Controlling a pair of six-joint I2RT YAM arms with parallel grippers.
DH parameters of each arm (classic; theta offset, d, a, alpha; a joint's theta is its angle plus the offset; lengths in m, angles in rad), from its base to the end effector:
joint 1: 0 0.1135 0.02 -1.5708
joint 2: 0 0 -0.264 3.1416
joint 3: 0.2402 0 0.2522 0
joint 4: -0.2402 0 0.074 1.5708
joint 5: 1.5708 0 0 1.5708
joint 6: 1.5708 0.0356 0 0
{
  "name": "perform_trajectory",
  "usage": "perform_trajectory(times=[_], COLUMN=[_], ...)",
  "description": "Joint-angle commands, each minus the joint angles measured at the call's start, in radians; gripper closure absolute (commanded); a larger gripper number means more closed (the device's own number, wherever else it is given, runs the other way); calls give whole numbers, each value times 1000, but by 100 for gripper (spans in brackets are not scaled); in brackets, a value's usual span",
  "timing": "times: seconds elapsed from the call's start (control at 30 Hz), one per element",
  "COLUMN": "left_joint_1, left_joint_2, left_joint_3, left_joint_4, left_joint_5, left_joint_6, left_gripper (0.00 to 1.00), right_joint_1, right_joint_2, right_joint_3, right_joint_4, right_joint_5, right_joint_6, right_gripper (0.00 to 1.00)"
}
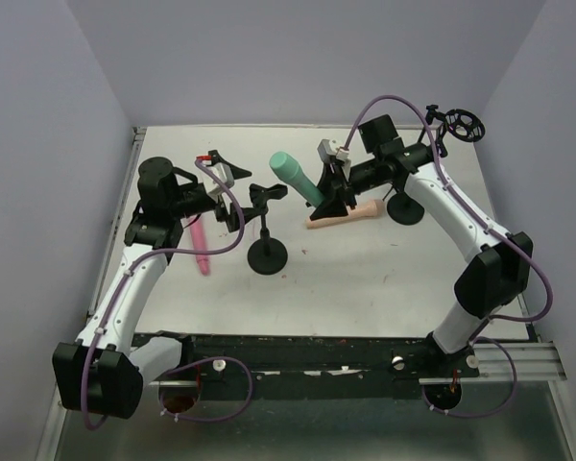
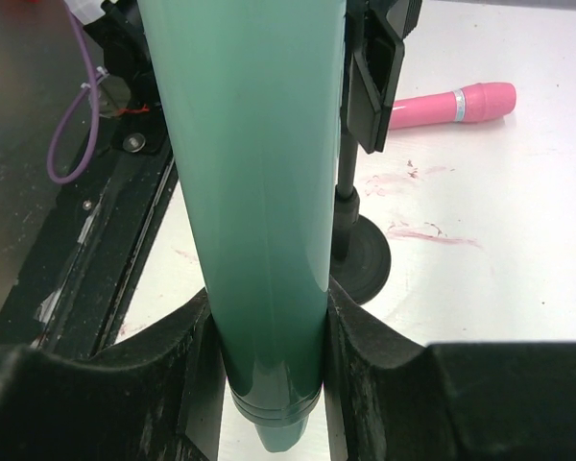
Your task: Attach the microphones to the stand
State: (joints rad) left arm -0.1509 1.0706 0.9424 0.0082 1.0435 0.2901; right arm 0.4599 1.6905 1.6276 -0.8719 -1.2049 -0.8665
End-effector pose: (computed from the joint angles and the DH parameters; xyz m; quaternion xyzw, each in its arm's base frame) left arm 0.2280 -0.0658 0.3623 0.4645 0.5607 -0.3320 0.5997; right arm 0.3000 0.1857 0.3503 -0.6214 0.5077 0.4751 0.3610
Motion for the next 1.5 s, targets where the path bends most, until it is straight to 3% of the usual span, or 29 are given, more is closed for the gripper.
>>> perform_trajectory(times=[0.0,0.17,0.4,0.57,0.63,0.83,0.93,1.23,1.33,1.47], left_joint_1=[7,8,8,8,7,8,8,8,8,8], left_joint_2=[35,48,61,54,49,-1,-18,-12,-12,-17], left_joint_3=[32,24,16,4,-1,-56,-68,-60,-63,-76], left_joint_4=[95,102,110,114,119,170,173,174,176,191], left_joint_5=[72,93,113,107,104,79,78,67,69,59], left_joint_6=[-32,-43,-83,-89,-97,-123,-121,-146,-154,-181], left_gripper=[3,9,29,33,32,15,16,32,44,68], right_joint_1=[-1,-1,-1,-1,-1,-1,-1,6,13,16], right_joint_2=[23,44,57,60,61,69,78,103,106,116], right_joint_3=[43,58,69,69,69,75,84,98,100,104], right_joint_4=[-19,-19,-27,-26,-26,-19,-21,5,17,36], right_joint_5=[-51,-58,-62,-62,-62,-67,-71,-62,-61,-56], right_joint_6=[-28,-23,-22,-19,-20,-9,-6,15,23,37], right_gripper=[85,85,85,85,85,85,85,85,85,85])
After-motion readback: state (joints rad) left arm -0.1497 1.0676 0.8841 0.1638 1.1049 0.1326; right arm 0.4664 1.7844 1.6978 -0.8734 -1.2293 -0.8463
